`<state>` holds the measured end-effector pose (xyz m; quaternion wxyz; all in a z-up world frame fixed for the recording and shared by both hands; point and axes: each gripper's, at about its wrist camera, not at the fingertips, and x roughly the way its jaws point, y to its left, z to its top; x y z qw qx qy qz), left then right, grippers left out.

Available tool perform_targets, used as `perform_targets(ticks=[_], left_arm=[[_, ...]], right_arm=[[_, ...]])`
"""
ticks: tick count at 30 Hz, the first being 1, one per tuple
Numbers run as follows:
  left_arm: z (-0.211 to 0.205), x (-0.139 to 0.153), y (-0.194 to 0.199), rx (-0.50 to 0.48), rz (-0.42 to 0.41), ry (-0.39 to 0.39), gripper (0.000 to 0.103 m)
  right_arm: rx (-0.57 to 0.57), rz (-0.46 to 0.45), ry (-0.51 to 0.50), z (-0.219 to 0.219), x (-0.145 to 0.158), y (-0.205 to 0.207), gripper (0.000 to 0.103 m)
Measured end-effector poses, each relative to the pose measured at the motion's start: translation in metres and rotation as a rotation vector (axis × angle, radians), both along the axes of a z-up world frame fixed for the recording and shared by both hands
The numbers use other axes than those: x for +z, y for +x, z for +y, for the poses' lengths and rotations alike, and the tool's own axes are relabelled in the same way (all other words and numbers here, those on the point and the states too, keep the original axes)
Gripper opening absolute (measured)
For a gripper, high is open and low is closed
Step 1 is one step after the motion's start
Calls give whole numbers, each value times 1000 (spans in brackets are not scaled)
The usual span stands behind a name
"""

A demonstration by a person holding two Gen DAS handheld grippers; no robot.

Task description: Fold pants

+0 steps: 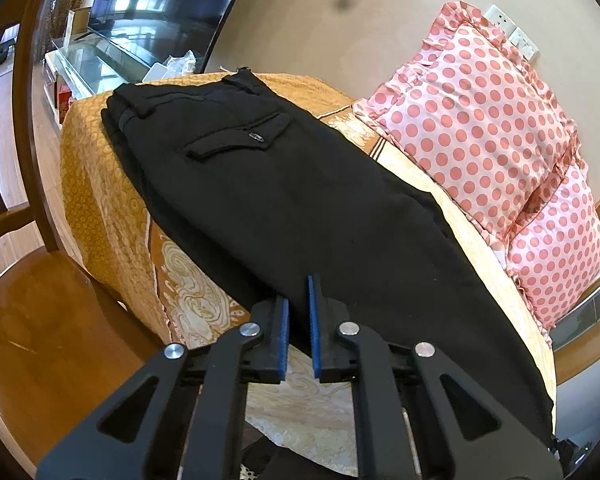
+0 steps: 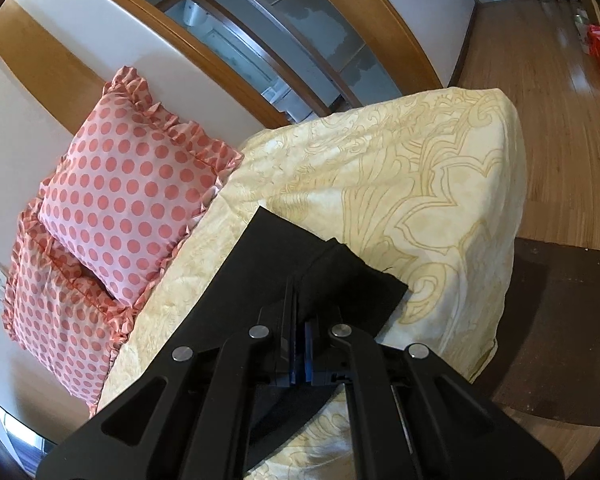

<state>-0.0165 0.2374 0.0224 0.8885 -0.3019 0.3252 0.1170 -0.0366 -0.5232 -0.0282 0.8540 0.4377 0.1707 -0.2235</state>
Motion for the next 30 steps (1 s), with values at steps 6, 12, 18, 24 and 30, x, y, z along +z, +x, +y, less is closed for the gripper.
perform_targets(ticks=[6,12,18,24,30], left_arm=[[-1,-2,-2,-18,5,27,13],[11,17,-31,94,-35,161,58],[-30,45,-25,-69,-161,265,73],[-97,30,23,-357,-152,255,81],[-114,-2,47,-443,-55,265,81]], right_arm=[[-26,103,-73,4,1,-1,9],[-205,158,-221,12,30,-25,78],[294,-5,-486,112,72,28,69],[862,-44,-666,274,52,90,67],[1021,93,-742,327,11,109,66]])
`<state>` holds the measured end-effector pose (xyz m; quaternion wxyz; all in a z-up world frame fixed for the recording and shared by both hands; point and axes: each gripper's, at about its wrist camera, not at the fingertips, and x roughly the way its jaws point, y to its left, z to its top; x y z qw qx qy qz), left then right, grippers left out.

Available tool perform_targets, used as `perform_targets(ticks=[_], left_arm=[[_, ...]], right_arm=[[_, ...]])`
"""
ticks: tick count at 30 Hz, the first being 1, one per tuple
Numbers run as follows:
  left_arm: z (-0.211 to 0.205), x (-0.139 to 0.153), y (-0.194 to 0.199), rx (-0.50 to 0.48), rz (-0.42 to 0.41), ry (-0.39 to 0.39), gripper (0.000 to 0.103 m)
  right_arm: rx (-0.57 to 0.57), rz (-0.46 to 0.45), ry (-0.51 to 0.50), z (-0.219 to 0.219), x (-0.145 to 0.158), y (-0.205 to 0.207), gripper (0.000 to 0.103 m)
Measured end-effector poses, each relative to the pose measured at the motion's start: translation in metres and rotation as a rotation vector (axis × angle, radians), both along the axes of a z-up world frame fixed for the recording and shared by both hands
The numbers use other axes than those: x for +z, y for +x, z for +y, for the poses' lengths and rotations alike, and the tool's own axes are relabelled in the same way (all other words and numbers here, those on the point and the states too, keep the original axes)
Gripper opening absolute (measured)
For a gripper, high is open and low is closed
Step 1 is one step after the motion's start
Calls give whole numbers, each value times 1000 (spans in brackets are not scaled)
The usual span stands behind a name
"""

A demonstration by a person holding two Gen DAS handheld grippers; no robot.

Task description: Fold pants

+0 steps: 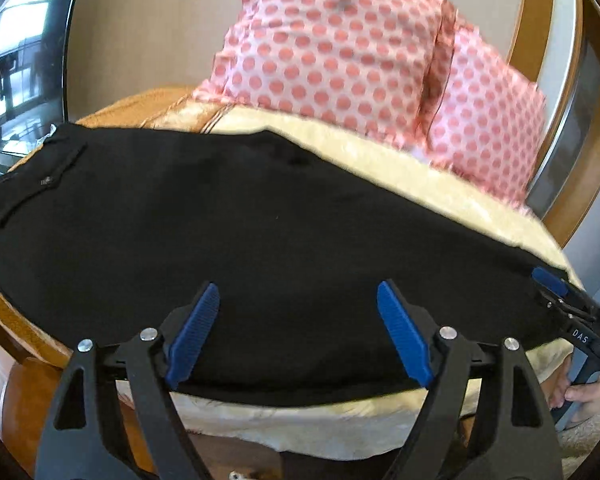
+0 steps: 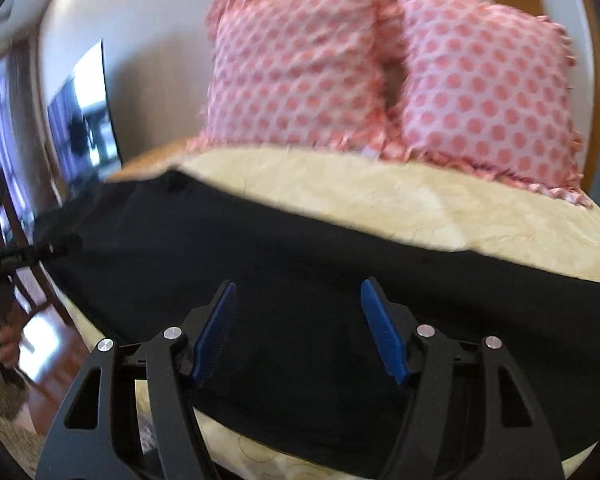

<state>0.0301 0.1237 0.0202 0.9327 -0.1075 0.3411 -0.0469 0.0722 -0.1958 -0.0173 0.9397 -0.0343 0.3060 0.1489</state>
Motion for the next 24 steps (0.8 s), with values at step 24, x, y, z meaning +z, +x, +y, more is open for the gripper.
perform_targets(ticks=[24], left_arm=[[19,-13,-28,-143,-146,-104,99]], right_arm=[[528,113,-216,161,47,145,43]])
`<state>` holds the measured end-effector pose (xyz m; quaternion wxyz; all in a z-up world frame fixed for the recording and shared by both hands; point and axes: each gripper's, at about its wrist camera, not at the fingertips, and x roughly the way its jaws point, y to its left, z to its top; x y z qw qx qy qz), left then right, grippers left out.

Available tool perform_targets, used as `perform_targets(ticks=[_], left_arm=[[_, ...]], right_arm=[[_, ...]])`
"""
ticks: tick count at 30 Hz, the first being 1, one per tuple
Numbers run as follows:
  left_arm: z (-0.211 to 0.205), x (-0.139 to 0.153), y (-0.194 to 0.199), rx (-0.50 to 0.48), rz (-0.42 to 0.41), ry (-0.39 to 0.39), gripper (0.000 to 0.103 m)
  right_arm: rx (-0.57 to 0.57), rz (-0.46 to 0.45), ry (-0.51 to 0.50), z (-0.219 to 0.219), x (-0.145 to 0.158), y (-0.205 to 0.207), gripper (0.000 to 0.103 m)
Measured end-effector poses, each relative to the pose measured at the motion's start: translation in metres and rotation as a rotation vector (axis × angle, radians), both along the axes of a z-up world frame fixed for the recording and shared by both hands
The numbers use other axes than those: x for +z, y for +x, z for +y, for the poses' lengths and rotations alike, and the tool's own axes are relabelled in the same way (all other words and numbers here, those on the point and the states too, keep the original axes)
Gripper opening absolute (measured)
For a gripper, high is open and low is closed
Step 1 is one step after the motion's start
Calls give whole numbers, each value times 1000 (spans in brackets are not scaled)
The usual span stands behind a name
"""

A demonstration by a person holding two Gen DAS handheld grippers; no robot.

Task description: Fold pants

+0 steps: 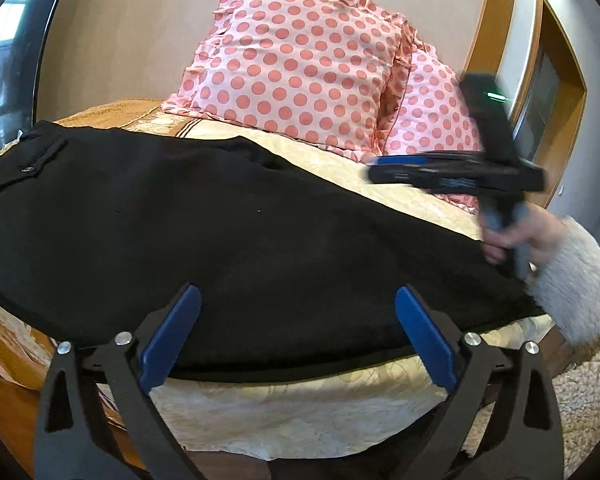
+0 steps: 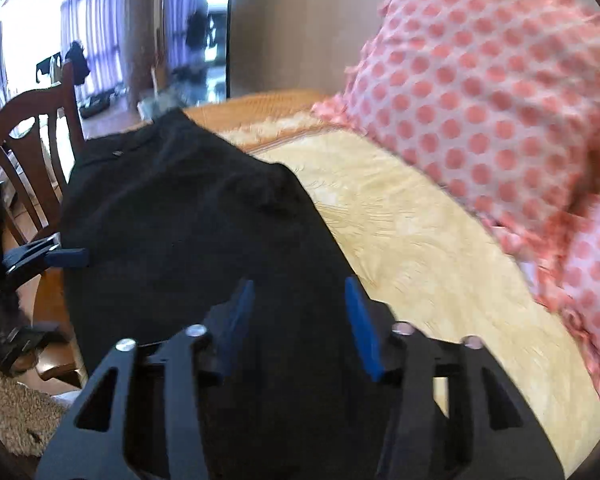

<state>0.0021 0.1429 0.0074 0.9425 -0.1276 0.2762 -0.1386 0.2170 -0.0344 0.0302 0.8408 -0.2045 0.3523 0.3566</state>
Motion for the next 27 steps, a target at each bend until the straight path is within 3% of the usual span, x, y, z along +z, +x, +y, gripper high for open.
perform_targets(ticks=[4,12,13,16,19,22,25,27], left_arm=[[-4,1,2,-3,3,30,101],[-6,2,2,-6,9,52,101],[-6,2,2,-6,9,52,101],[-6,1,2,-5,8,53,101],[-7,2,4,-2,9,59,101],[-7,2,4,-2,12,65,101],[-8,2,4,-2,14,69,101],[-10,3,4,2,14,76,101]], right_arm=[[9,43,-15,21,-14,26,37],[6,102,-49,29,-35,46,36],[9,107,-41,28,-33,45,34],[39,109,-40,29,-34,40,13],[37,88,-49,30,-33,35,2],[-38,18,-41,28,-27,41,1],[-94,26,-11,24,-23,52,1],[-86,46,-67,31,-35,52,1]])
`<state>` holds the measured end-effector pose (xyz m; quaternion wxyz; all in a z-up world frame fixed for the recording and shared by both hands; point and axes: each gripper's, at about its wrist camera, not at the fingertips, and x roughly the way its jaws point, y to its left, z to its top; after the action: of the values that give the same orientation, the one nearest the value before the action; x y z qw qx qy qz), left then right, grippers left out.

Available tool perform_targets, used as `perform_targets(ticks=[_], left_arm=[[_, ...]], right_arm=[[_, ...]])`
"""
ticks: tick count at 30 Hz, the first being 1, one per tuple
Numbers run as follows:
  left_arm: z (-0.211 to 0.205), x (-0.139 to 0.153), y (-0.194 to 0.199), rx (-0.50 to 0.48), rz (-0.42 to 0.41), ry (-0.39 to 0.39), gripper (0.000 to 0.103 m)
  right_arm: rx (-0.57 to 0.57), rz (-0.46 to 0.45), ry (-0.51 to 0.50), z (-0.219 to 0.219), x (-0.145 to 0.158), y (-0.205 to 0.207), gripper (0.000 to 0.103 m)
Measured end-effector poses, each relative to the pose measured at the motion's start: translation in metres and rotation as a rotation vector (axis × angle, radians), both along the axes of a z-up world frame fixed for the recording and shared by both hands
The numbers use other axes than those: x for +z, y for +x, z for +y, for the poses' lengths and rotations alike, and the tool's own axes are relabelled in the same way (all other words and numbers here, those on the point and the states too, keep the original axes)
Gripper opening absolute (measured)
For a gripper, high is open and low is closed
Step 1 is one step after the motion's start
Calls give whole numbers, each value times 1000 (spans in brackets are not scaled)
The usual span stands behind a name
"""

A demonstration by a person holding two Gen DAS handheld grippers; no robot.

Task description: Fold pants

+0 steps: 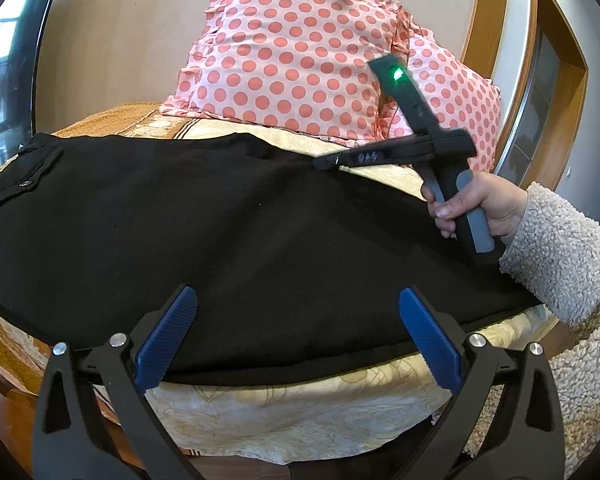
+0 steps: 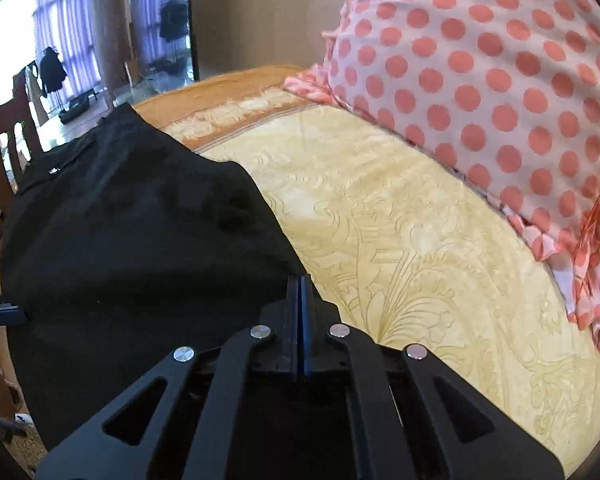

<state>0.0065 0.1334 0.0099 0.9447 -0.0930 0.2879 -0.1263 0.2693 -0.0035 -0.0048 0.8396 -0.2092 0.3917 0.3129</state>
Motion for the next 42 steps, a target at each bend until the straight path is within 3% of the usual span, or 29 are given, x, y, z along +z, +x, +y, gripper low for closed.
perform_targets(ticks=[3,5,6,11,14,16,18,23,34,38,39,40,42], left_arm=[[-3,-1,-1,1,-3,23,101],[-4,0,-2,-1,-2,34,101],[-4,2,-3,-4,1,32,101],[-4,14,-10,-67,-40,-37,101],[-21,23,-8,-97,-84,-3,101],[-31,24,-3,-120,-86,13,101],[-41,21,6,-138,-59,35,101],[-50,4,19,-135,24,70,101],[-50,-2,16,-129,13,86,101],[-51,-2,16,-128,9,94,101],[-50,-2,16,-128,9,92,101],[-50,-2,16,-128,7,90,101],[-50,-3,15,-126,4,87,101]], right_arm=[[-49,11,34,-8,6,3,4],[-135,8,127,-34,24,11,24],[-163,-1,169,-47,32,13,27],[-277,-7,262,-124,59,10,28],[-295,17,232,-147,51,-2,29],[-279,4,160,-156,40,-17,29],[-257,6,85,-160,28,-29,29],[-221,40,17,-170,5,-45,29],[-214,50,88,-191,0,-75,37],[-215,64,83,-189,1,-71,34],[-211,54,76,-187,2,-71,28],[-222,37,58,-185,2,-71,12],[-263,-14,5,-182,3,-66,2]])
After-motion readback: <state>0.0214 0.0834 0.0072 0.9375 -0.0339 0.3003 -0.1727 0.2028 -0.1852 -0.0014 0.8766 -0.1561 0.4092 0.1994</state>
